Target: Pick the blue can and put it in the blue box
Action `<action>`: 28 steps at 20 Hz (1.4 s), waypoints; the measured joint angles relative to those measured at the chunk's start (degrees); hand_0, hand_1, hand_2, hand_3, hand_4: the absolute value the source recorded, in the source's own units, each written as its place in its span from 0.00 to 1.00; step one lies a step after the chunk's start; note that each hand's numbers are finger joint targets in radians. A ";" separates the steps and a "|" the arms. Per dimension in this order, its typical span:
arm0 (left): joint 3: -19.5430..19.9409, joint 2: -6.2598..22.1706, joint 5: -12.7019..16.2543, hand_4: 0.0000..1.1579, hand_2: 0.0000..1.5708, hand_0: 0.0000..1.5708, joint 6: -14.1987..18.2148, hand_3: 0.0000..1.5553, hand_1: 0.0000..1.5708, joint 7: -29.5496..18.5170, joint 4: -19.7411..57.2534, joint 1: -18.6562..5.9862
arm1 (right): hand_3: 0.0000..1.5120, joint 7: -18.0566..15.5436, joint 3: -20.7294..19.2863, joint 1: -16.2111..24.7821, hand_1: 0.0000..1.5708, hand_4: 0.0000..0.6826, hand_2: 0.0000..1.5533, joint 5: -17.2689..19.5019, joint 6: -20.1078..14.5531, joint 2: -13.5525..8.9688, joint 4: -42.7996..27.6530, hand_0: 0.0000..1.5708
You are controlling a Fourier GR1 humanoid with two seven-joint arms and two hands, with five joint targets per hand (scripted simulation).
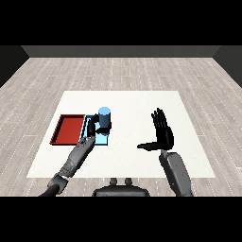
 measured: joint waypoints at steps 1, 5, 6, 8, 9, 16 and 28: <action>0.88 0.83 -0.08 0.96 0.98 0.98 -0.08 0.95 0.98 0.78 1.70 -0.73 | 0.00 -0.19 -0.88 0.45 0.00 0.00 0.00 -0.24 0.04 -0.29 -0.13 0.00; 3.25 3.69 -1.21 0.93 0.99 1.00 -0.66 0.95 1.00 3.86 9.78 -4.03 | 0.00 -1.42 -3.30 0.84 0.00 0.00 0.00 -1.52 0.97 -0.36 0.95 0.00; 3.86 3.79 -1.48 0.93 0.99 1.00 -0.86 0.95 1.00 4.08 12.60 -5.15 | 0.00 -1.73 -3.54 0.59 0.00 0.00 0.00 -1.62 1.06 -0.04 1.69 0.00; 5.13 4.80 -1.65 0.89 0.99 1.00 -2.54 0.94 1.00 3.96 17.87 -6.57 | 0.00 -3.24 -4.56 0.28 0.00 0.00 0.00 -2.51 2.33 0.23 3.71 0.00; 5.47 5.01 -2.01 0.91 1.00 1.00 -3.16 0.95 1.00 4.59 20.86 -8.20 | 0.00 -3.28 -5.14 0.07 0.00 0.00 0.00 -2.97 2.69 0.12 4.10 0.00; 5.65 2.40 -5.56 0.85 1.00 1.00 -3.94 0.94 1.00 6.32 38.14 -14.68 | 0.00 -6.06 -6.55 -0.83 0.00 0.00 0.00 -3.60 4.16 1.71 10.19 0.00; 10.92 0.28 -3.68 0.00 0.00 0.00 -4.66 0.00 0.00 8.25 51.06 -16.74 | 0.00 -4.27 -10.22 -1.24 0.00 0.00 0.00 -6.53 5.39 0.87 10.54 0.00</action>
